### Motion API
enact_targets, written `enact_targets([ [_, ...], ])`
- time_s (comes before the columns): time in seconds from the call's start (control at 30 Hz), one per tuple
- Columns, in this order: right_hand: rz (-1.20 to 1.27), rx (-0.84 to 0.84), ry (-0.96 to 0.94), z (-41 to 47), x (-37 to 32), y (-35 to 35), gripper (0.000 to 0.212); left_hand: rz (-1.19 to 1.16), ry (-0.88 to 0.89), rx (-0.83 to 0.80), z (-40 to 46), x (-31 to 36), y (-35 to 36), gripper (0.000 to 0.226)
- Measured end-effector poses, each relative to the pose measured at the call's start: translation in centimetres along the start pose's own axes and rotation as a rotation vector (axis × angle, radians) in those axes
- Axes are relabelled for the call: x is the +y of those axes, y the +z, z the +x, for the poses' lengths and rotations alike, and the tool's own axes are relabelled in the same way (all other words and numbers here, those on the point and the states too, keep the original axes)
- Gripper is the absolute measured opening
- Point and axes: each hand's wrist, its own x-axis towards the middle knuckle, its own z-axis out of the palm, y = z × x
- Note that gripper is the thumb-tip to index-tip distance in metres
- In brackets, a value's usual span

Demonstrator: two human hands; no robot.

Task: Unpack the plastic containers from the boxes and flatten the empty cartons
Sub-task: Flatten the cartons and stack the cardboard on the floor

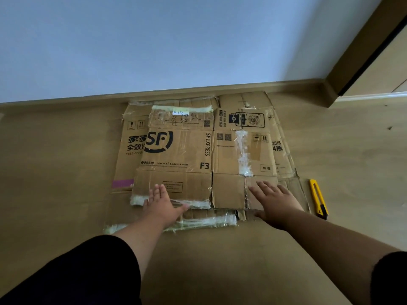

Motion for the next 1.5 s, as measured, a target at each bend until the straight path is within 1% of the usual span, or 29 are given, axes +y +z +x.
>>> enact_targets([
  [0.13, 0.082, -0.008, 0.141, -1.8, 3.5, 2.0, 0.081, 0.057, 0.079, 0.005, 0.9, 2.6, 1.2, 0.125],
  [0.2, 0.161, -0.014, 0.245, -2.5, 5.1, 3.1, 0.075, 0.082, 0.128, 0.015, 1.1, 3.7, 1.7, 0.122],
  [0.27, 0.263, -0.041, 0.396, -3.2, 7.3, 4.5, 0.068, 0.118, 0.188, 0.008, 1.4, 5.4, 2.4, 0.119],
  [0.33, 0.320, -0.072, 0.510, -3.8, 9.4, 5.9, 0.059, 0.144, 0.228, -0.004, 1.6, 7.0, 3.3, 0.118],
  [0.43, 0.282, -0.084, 0.544, -4.5, 12.2, 7.2, 0.047, 0.195, 0.255, -0.023, 1.7, 8.5, 4.5, 0.120],
  [0.53, 0.246, -0.076, 0.529, -4.3, 14.0, 7.9, 0.046, 0.249, 0.283, -0.033, 1.7, 9.3, 5.3, 0.118],
  [0.63, 0.385, -0.106, 0.636, -3.5, 14.9, 9.0, 0.045, 0.239, 0.268, -0.058, 1.8, 9.6, 6.0, 0.113],
  [0.73, 0.553, -0.080, 0.748, -2.8, 15.7, 9.9, 0.032, 0.205, 0.275, -0.104, 1.7, 9.7, 6.7, 0.106],
  [0.83, 0.569, -0.075, 0.818, -1.8, 16.4, 10.4, 0.025, 0.195, 0.276, -0.120, 1.7, 9.6, 7.3, 0.104],
  [0.9, 0.570, -0.087, 0.832, -1.0, 16.7, 10.6, 0.025, 0.202, 0.271, -0.124, 1.8, 9.3, 7.5, 0.104],
  [1.0, 0.590, -0.110, 0.825, 0.2, 16.6, 10.7, 0.034, 0.202, 0.274, -0.126, 1.7, 8.6, 7.2, 0.102],
  [1.07, 0.607, -0.116, 0.857, 1.0, 16.3, 10.6, 0.039, 0.185, 0.273, -0.118, 1.5, 8.1, 6.8, 0.102],
  [1.13, 0.622, -0.120, 0.914, 1.8, 16.1, 10.5, 0.036, 0.174, 0.254, -0.093, 1.3, 7.4, 6.4, 0.103],
  [1.27, 0.605, -0.160, 0.945, 2.3, 15.8, 9.9, 0.032, 0.165, 0.224, -0.048, 1.2, 6.3, 5.4, 0.103],
  [1.33, 0.645, -0.104, 0.979, 2.6, 16.0, 8.9, 0.031, 0.156, 0.212, -0.049, 1.6, 5.6, 4.8, 0.102],
  [1.4, 0.628, 0.004, 0.976, 3.5, 15.7, 7.1, 0.038, 0.158, 0.204, -0.043, 2.2, 4.9, 4.0, 0.101],
  [1.5, 0.497, 0.091, 0.790, 6.1, 12.9, 3.2, 0.047, 0.188, 0.198, -0.040, 3.2, 3.8, 2.8, 0.101],
])
